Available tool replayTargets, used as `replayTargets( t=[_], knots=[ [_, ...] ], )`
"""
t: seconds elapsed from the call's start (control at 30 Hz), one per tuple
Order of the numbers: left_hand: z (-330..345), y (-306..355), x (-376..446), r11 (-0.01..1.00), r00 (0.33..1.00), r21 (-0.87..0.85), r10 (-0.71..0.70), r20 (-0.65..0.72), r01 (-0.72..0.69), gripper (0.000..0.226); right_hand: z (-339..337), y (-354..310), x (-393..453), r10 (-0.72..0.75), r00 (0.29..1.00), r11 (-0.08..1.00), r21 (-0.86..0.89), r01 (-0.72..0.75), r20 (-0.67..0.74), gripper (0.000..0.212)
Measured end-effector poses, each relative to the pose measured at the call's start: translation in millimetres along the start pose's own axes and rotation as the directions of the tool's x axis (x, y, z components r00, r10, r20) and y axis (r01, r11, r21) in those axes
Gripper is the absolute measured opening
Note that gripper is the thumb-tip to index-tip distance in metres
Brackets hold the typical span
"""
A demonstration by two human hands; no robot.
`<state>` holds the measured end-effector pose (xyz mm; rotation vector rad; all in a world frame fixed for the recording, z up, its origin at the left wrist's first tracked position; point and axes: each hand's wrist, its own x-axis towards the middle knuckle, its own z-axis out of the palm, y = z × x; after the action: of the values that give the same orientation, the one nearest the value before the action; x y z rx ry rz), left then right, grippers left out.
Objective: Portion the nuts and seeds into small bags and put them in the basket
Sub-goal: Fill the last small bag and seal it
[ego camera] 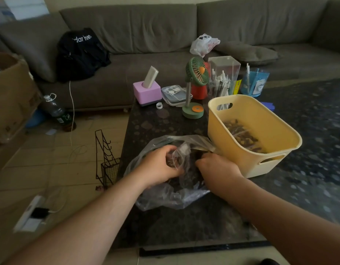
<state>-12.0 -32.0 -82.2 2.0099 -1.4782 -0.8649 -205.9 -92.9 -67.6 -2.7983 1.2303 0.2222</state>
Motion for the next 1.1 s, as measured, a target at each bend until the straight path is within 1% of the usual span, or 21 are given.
replayTargets(
  t=[0.1, 0.17, 0.2, 0.23, 0.27, 0.3, 0.4, 0.5, 0.6, 0.63, 0.67, 0.7, 0.73, 0.8, 0.87, 0.97, 1.03, 1.1],
  knots=[
    [-7.0, -10.5, 1.7, 0.996, 0.998, -0.069, -0.050, 0.039, 0.052, 0.071, 1.4, -1.5, 4.4, 0.004, 1.000, 0.999, -0.035, -0.004, 0.004, 0.026],
    [-14.3, -19.3, 4.7, 0.979, 0.996, -0.184, -0.078, 0.042, 0.084, 0.068, 0.7, 0.9, 5.2, -0.001, 1.000, 0.998, -0.057, 0.001, -0.002, 0.025],
    [-17.8, -22.0, 6.2, 0.959, 0.996, -0.270, -0.087, 0.033, 0.092, 0.060, 0.0, 2.2, 5.2, -0.004, 1.000, 0.997, -0.071, 0.004, -0.003, 0.024],
    [-21.3, -22.9, 6.9, 0.931, 0.995, -0.352, -0.092, 0.028, 0.096, 0.048, -1.0, 3.4, 4.6, -0.011, 1.000, 0.997, -0.080, 0.010, -0.008, 0.024],
    [-24.8, -23.0, 7.5, 0.902, 0.995, -0.418, -0.100, 0.028, 0.102, 0.035, -1.7, 4.3, 4.0, -0.018, 1.000, 0.996, -0.087, 0.017, -0.013, 0.024],
    [-27.7, -21.8, 7.5, 0.876, 0.993, -0.470, -0.110, 0.034, 0.113, 0.027, -2.3, 5.0, 3.0, -0.026, 1.000, 0.995, -0.092, 0.024, -0.016, 0.023],
    [-32.0, -17.3, 6.7, 0.793, 0.985, -0.586, -0.167, 0.049, 0.164, 0.024, -3.5, 4.3, -0.2, -0.038, 0.999, 0.995, -0.096, 0.037, -0.008, 0.022],
    [-36.2, -7.5, 4.7, 0.687, 0.974, -0.699, -0.220, 0.060, 0.198, 0.027, -4.5, 3.5, -2.4, -0.040, 0.999, 0.998, -0.047, 0.038, -0.031, 0.015],
    [-45.7, 4.4, 4.3, 0.564, 0.962, -0.797, -0.263, 0.077, 0.218, 0.027, -12.2, 4.5, -1.8, -0.029, 0.997, 0.997, 0.071, 0.035, -0.072, 0.018],
    [-48.9, 8.3, 3.9, 0.542, 0.961, -0.813, -0.267, 0.074, 0.213, 0.025, -15.8, 4.8, -1.1, -0.014, 0.996, 0.991, 0.131, 0.026, -0.090, 0.019],
    [-51.2, 11.5, 3.6, 0.542, 0.961, -0.815, -0.271, 0.060, 0.204, 0.022, -19.3, 4.4, -0.6, 0.007, 0.993, 0.982, 0.187, 0.015, -0.115, 0.019],
    [-52.7, 14.9, 2.8, 0.562, 0.961, -0.805, -0.273, 0.038, 0.191, 0.020, -22.4, 3.4, -0.1, 0.025, 0.986, 0.973, 0.229, 0.013, -0.165, 0.018],
    [-53.6, 18.0, 1.5, 0.592, 0.963, -0.786, -0.268, 0.014, 0.176, 0.018, -24.9, 2.4, 0.4, 0.032, 0.970, 0.967, 0.253, 0.030, -0.240, 0.019],
    [-53.1, 21.8, 0.1, 0.634, 0.973, -0.761, -0.232, -0.016, 0.138, 0.018, -28.5, 0.6, 0.9, 0.029, 0.918, 0.953, 0.288, 0.094, -0.395, 0.020],
    [-49.7, 25.2, -0.5, 0.636, 0.982, -0.764, -0.189, -0.015, 0.110, 0.021, -36.0, -1.2, 1.0, 0.058, 0.870, 0.927, 0.351, 0.135, -0.489, 0.019],
    [-38.2, 28.4, -1.7, 0.625, 0.992, -0.775, -0.128, 0.020, 0.096, 0.032, -49.2, -3.0, 3.9, 0.125, 0.811, 0.874, 0.450, 0.182, -0.571, 0.018],
    [-27.4, 28.7, -3.4, 0.665, 0.996, -0.742, -0.046, 0.071, 0.084, 0.041, -56.2, -5.2, 4.9, 0.151, 0.785, 0.839, 0.498, 0.219, -0.600, 0.019],
    [-18.1, 29.2, -5.3, 0.714, 0.994, -0.697, 0.019, 0.111, 0.064, 0.047, -60.9, -6.0, 4.7, 0.151, 0.760, 0.821, 0.508, 0.260, -0.632, 0.019]
  ],
)
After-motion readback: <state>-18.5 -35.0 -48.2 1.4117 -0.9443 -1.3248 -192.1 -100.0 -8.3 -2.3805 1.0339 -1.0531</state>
